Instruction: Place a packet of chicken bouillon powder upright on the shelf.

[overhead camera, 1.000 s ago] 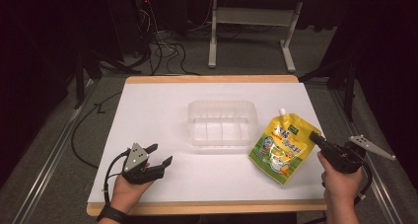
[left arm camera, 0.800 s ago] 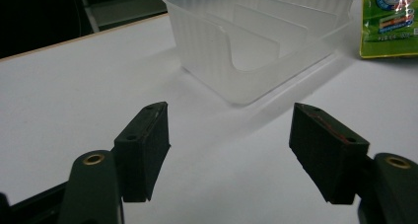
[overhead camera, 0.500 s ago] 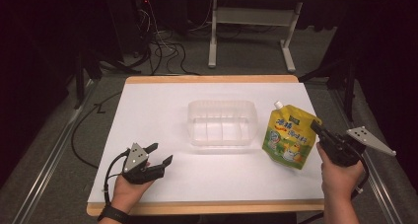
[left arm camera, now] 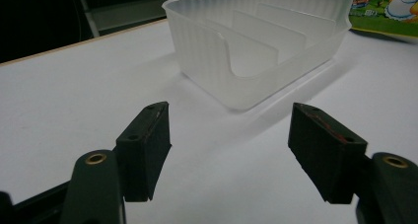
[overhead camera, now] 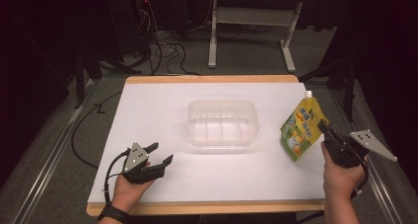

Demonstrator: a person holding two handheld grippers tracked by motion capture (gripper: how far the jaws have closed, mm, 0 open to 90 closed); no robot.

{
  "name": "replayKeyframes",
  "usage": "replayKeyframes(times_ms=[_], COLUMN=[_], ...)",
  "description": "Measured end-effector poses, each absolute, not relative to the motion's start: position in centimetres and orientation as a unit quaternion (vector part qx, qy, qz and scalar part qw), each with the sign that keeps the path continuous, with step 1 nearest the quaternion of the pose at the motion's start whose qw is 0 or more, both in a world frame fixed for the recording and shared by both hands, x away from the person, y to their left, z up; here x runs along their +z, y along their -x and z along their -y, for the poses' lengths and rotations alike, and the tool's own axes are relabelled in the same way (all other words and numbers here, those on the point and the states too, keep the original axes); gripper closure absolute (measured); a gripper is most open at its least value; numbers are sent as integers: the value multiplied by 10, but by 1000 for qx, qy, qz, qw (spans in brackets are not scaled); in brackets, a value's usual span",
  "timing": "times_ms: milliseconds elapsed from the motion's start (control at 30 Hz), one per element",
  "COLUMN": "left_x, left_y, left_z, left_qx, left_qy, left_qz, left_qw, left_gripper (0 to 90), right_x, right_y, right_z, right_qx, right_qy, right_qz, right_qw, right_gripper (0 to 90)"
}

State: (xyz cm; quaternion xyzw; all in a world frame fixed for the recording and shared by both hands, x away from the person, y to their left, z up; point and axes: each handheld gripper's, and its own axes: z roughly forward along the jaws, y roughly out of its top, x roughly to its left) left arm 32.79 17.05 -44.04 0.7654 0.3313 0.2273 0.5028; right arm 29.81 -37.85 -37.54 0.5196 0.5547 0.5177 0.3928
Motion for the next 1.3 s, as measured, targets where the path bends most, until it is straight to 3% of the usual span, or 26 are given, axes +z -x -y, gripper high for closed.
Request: replayKeyframes(times_ms=[700,900,1033,1167,1300], left_x=[-438,-439,-439,-440,-441], left_y=[-326,-326,-326,-326,-327], left_z=[-172,-171,-170,-169,-168], left_qx=[228,228,227,227,225], left_qy=[-765,-765,-768,-769,-771], left_qz=[-326,-325,-324,-323,-324], left_qw=[507,507,504,502,500], left_gripper=[329,329,329,329,332], right_x=[-383,-389,-399,-406,-406], right_y=[-278,-285,-299,-311,-314], right_z=[357,356,360,362,364], right_qx=[515,508,500,487,476], right_qy=[-491,-501,-524,-536,-540], right_qz=[-586,-591,-601,-612,-613], right_qw=[389,376,336,318,326], right_gripper=[889,757,668,746,900])
